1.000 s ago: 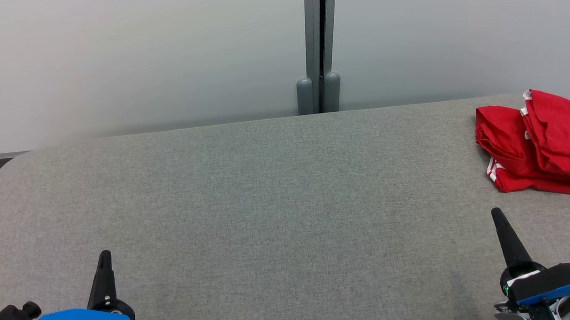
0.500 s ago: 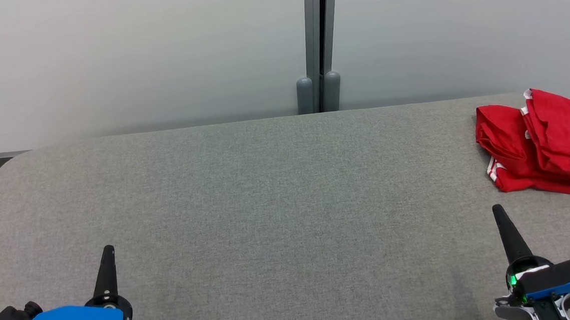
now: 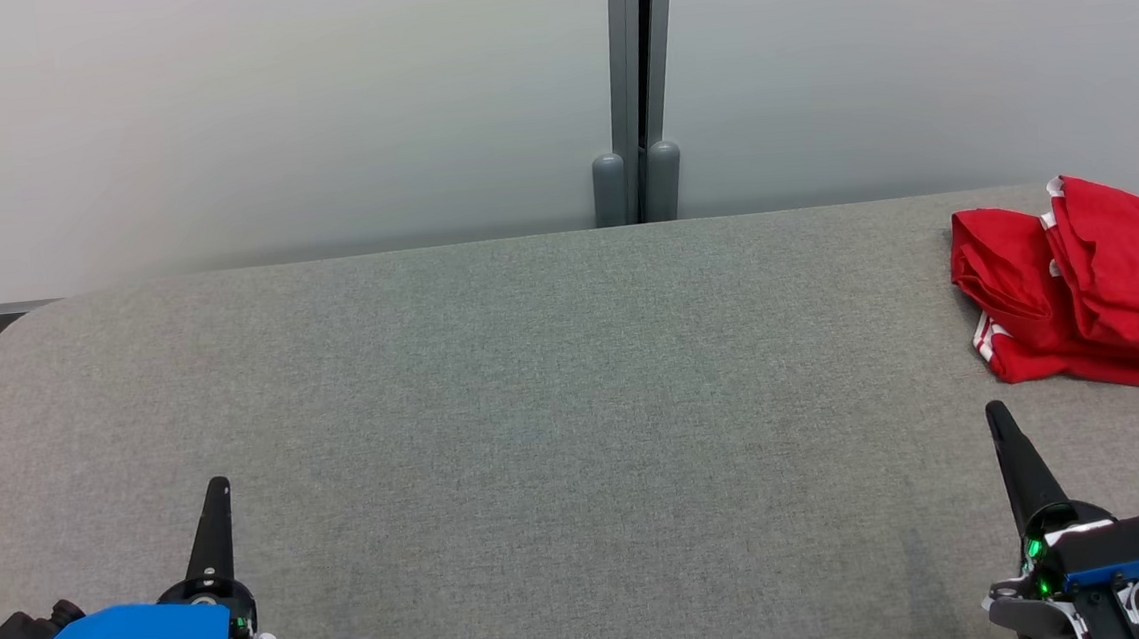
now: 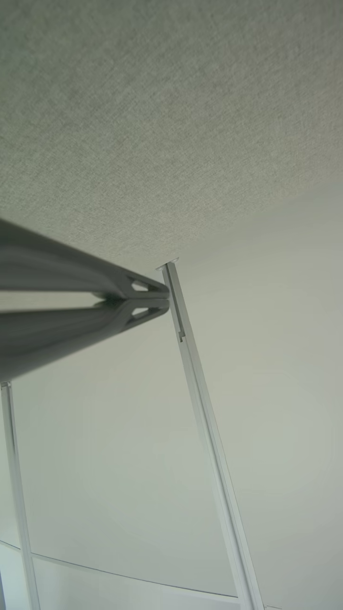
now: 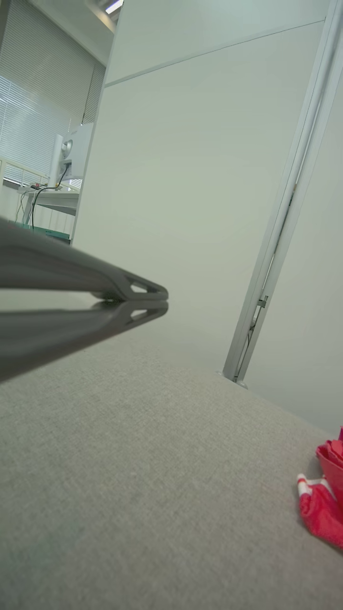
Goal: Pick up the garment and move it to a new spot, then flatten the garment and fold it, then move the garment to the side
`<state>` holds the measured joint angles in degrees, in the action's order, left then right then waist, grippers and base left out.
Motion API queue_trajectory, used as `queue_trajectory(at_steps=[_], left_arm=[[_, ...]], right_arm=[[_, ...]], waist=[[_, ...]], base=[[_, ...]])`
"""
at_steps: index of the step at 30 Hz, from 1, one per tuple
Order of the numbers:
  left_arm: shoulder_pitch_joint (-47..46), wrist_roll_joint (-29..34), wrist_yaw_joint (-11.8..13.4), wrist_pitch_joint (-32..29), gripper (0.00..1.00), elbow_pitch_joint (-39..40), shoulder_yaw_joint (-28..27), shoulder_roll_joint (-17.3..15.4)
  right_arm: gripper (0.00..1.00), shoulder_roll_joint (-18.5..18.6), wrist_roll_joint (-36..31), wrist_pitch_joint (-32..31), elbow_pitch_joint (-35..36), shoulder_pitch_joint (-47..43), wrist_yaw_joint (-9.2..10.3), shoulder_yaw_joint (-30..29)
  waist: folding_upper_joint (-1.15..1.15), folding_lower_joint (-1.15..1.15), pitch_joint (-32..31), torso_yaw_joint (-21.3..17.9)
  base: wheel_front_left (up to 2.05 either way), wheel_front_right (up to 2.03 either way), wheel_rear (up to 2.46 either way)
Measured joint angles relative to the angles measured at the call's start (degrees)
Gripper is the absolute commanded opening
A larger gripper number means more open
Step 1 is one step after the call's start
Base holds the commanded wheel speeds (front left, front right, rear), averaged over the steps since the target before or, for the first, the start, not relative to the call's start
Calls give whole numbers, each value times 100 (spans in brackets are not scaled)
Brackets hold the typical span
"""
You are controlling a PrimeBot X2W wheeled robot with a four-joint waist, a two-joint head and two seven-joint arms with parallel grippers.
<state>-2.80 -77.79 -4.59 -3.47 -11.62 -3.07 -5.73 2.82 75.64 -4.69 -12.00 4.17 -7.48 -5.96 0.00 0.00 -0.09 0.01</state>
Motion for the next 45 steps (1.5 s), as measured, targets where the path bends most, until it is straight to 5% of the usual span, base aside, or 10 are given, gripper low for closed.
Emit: queue_trajectory(at_steps=[45], left_arm=[[-313, -1518, -283, -248, 0, -248, -265, 240]], right_arm=[[0, 0, 1669, -180, -204, 164, 0, -52]], waist=[[0, 0, 27, -1]], base=[[0, 0, 0]])
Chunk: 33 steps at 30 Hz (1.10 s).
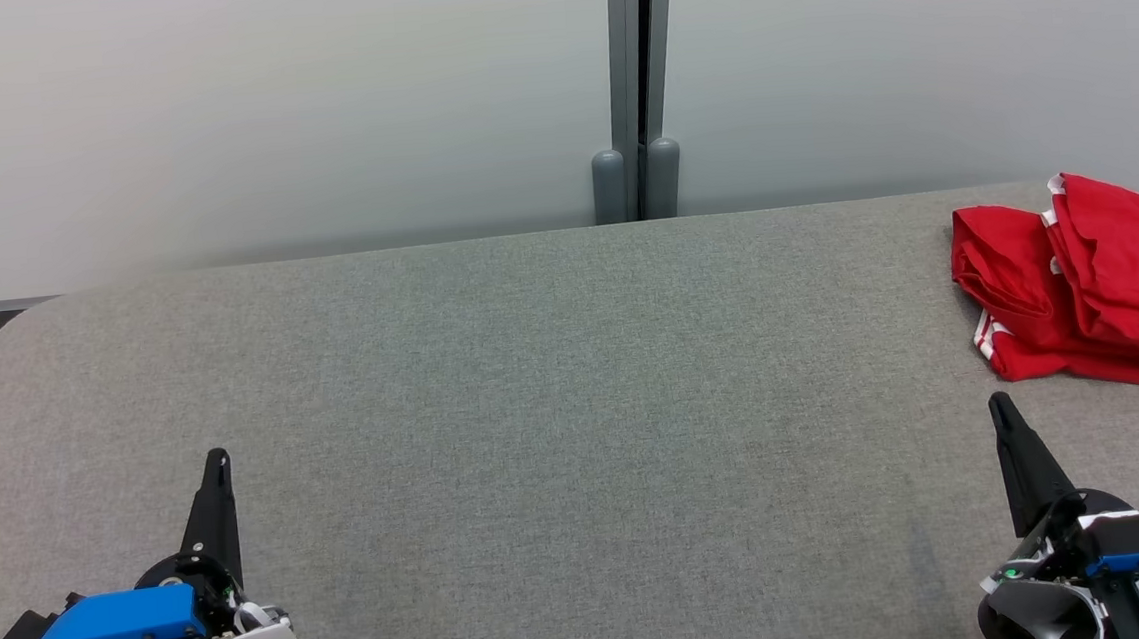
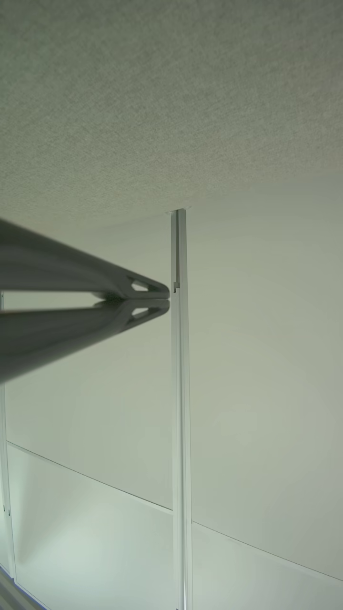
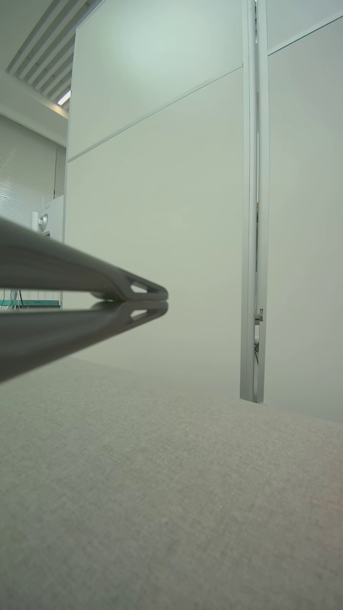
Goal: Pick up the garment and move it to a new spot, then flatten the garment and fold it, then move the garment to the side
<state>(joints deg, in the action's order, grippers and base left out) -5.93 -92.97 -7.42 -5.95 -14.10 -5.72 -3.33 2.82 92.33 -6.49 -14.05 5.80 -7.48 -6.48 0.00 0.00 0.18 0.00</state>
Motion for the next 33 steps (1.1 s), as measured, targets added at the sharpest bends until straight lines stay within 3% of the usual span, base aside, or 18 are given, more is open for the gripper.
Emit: queue_trajectory(at_steps=[33], left_arm=[[-1, 16, -1, -20, 0, -1, -42, 13]], right_arm=[[0, 0, 0, 0, -1, 12, 0, 0]], waist=[[0, 0, 0, 0]], base=[[0, 0, 0]])
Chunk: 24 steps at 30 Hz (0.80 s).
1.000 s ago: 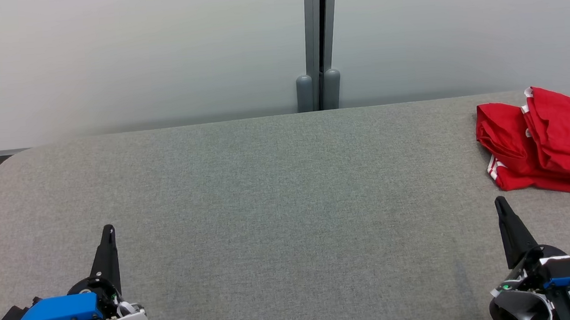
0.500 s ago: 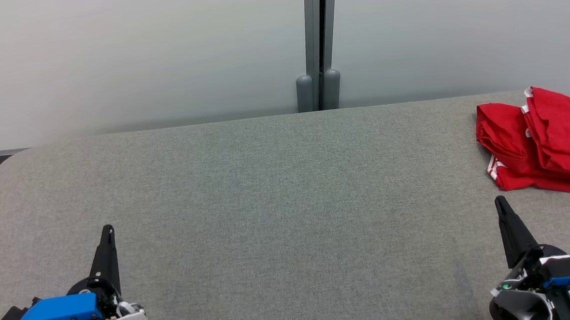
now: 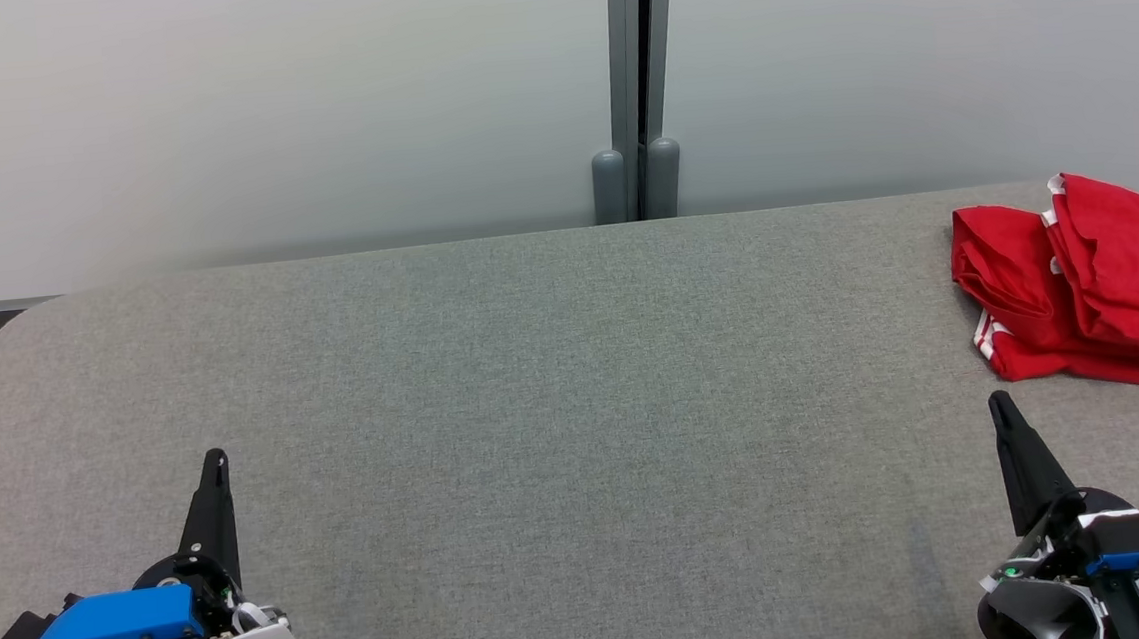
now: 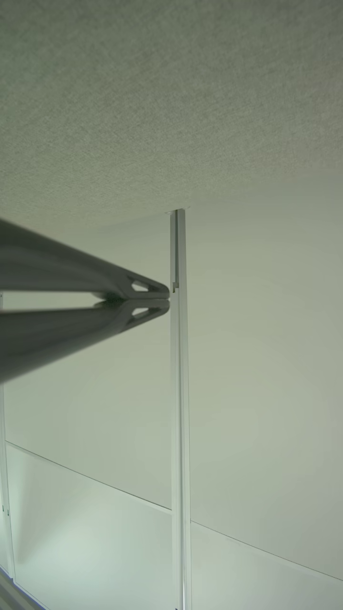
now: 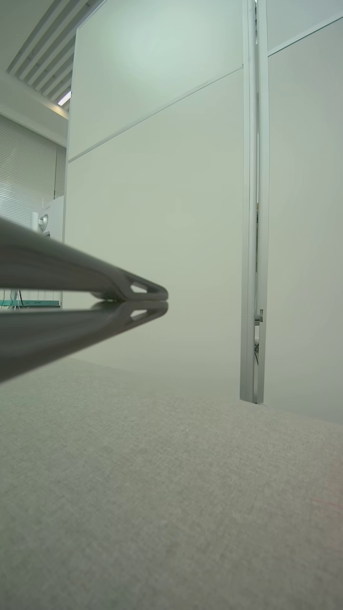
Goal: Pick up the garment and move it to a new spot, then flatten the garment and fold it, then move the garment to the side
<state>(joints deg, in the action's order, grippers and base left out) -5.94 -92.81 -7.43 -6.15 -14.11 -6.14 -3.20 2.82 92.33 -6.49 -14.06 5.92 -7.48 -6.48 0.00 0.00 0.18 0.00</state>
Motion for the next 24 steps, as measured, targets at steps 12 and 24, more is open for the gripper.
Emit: queue_trajectory(at_steps=[12, 24], left_arm=[[-1, 1, 0, -8, 0, 0, -10, 4], [-1, 2, 0, -8, 0, 0, -15, 11]], right_arm=[[0, 0, 0, 0, 0, 0, 0, 0], [0, 0, 0, 0, 0, 0, 0, 0]], waist=[[0, 0, 0, 0], [0, 0, 0, 0]], base=[[0, 0, 0], [0, 0, 0]])
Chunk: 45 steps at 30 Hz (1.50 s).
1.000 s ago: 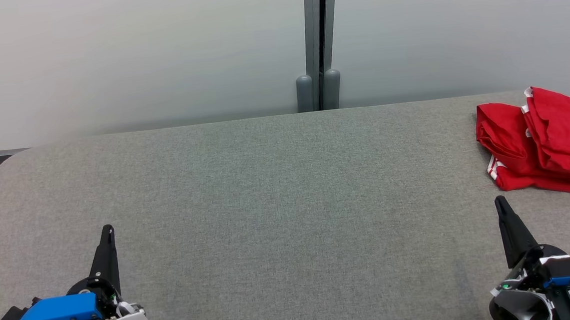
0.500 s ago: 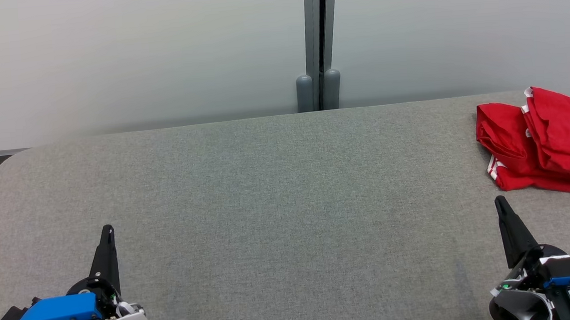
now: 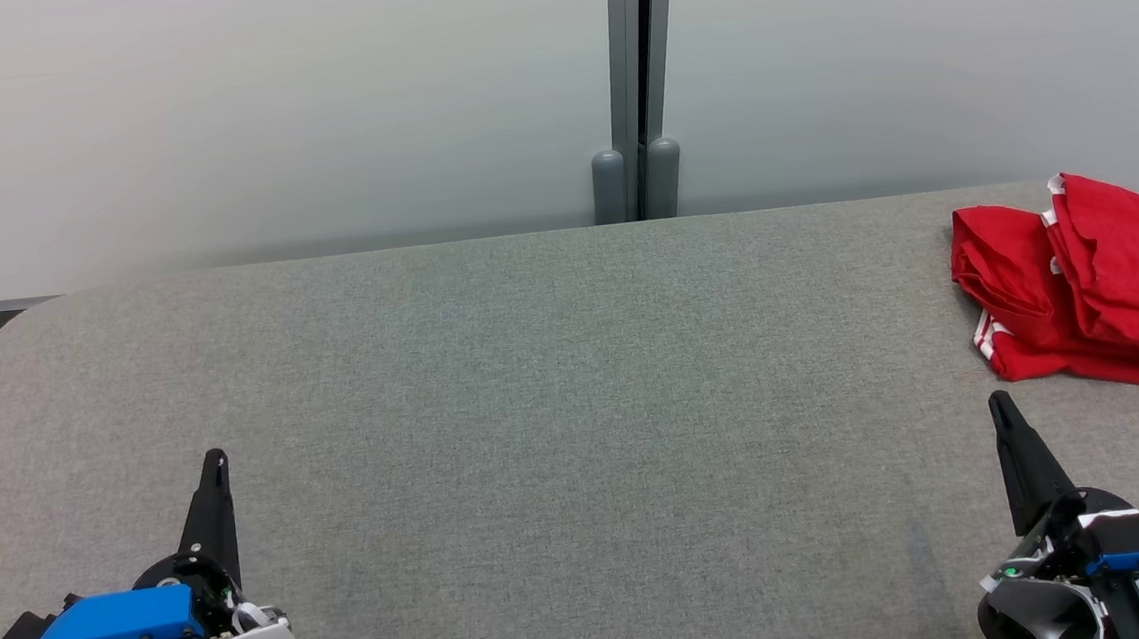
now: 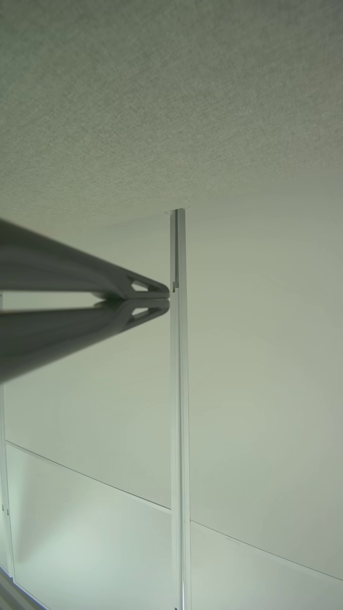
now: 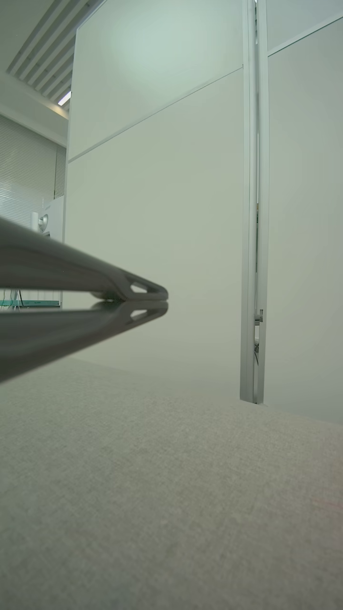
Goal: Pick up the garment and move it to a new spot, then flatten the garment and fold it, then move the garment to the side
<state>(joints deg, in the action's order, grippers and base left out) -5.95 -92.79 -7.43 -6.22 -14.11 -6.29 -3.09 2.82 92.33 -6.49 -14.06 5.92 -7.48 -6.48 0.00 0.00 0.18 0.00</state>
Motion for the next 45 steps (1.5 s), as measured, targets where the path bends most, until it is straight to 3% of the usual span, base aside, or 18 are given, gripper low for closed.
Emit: queue_trajectory(at_steps=[45], left_arm=[[-1, 8, 0, -16, 0, 0, -14, 10]], right_arm=[[0, 0, 1, 0, 0, 1, 0, 1]], waist=[[0, 0, 0, 0]], base=[[0, 0, 0]])
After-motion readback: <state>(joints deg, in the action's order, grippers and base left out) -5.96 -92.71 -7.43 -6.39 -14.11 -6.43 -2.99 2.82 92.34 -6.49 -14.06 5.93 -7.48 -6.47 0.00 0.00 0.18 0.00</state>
